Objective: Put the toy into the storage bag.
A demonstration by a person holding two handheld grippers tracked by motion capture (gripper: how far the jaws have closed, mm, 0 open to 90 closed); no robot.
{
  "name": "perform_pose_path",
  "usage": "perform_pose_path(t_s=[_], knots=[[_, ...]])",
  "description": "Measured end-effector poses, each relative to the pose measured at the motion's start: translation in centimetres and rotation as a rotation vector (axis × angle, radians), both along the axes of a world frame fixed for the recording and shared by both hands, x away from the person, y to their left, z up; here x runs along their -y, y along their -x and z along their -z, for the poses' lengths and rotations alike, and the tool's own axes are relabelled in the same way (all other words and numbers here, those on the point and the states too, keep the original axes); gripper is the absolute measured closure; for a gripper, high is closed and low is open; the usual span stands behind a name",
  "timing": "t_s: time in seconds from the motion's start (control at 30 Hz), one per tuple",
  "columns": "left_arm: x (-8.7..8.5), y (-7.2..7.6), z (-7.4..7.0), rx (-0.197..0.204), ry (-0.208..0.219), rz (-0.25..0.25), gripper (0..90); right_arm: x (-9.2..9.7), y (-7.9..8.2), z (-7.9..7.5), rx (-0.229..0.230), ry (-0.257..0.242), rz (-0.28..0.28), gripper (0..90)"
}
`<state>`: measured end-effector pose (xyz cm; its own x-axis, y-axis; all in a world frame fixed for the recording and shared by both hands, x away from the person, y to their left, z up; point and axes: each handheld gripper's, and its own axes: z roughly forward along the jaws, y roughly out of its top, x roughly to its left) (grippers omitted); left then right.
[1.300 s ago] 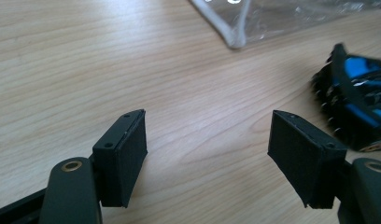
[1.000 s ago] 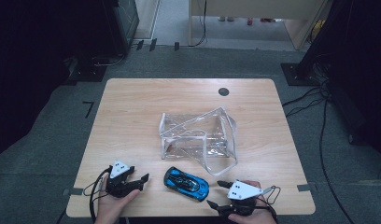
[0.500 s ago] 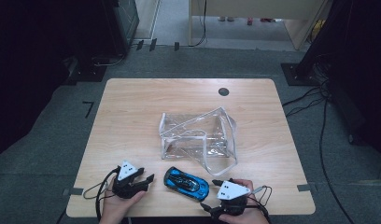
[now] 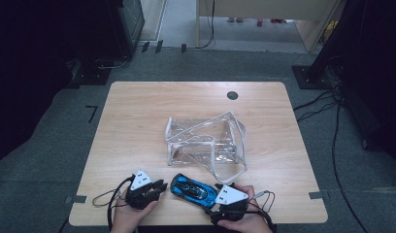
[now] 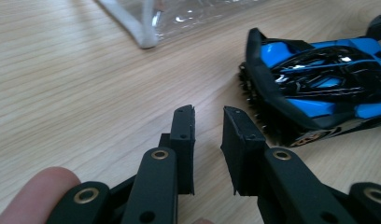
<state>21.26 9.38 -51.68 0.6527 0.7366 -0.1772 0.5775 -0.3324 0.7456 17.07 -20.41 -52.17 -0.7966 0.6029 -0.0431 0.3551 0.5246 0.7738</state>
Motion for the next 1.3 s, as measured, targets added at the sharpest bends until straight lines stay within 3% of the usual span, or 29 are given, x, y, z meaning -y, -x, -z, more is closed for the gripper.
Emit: perform_pose_path(t_s=[0.07,0.23,0.33,0.4,0.63,0.7,0.9,1.07,1.17,1.3], knots=[[0.6,0.2,0.0,0.004,-0.003,0.024,77.8,-0.7,0.1,0.2,0.005,0.035,-0.010,16.6],[1.3,0.3,0.0,0.013,-0.014,0.048,80.4,-0.8,-0.1,0.2,-0.010,0.030,0.017,17.0],[1.6,0.4,0.1,0.010,-0.012,0.075,83.1,-0.6,-0.5,0.2,-0.058,0.009,0.012,19.1],[1.9,0.6,0.1,0.020,-0.022,0.082,83.5,-0.6,-0.6,0.2,-0.064,0.008,0.012,19.1],[1.8,0.6,0.1,0.013,-0.011,0.085,79.0,-0.2,-0.5,0.2,-0.080,0.002,0.018,19.4],[1.7,0.5,0.0,0.012,-0.009,0.072,75.3,-0.1,-0.5,0.2,-0.074,0.002,0.009,21.7],[0.4,-0.2,-0.1,-0.001,0.006,-0.007,51.6,-0.2,0.2,0.2,-0.058,-0.002,0.021,25.8],[-1.5,-0.7,-0.1,0.003,-0.004,-0.078,49.4,-0.2,0.7,0.0,-0.033,0.016,0.023,26.3],[-2.7,-1.0,-0.1,0.013,-0.017,-0.133,47.4,0.1,1.1,-0.4,-0.028,0.000,0.029,26.4],[-4.1,-1.5,-0.1,0.033,-0.067,-0.233,35.0,0.5,1.4,-1.1,-0.025,-0.028,0.030,26.5]])
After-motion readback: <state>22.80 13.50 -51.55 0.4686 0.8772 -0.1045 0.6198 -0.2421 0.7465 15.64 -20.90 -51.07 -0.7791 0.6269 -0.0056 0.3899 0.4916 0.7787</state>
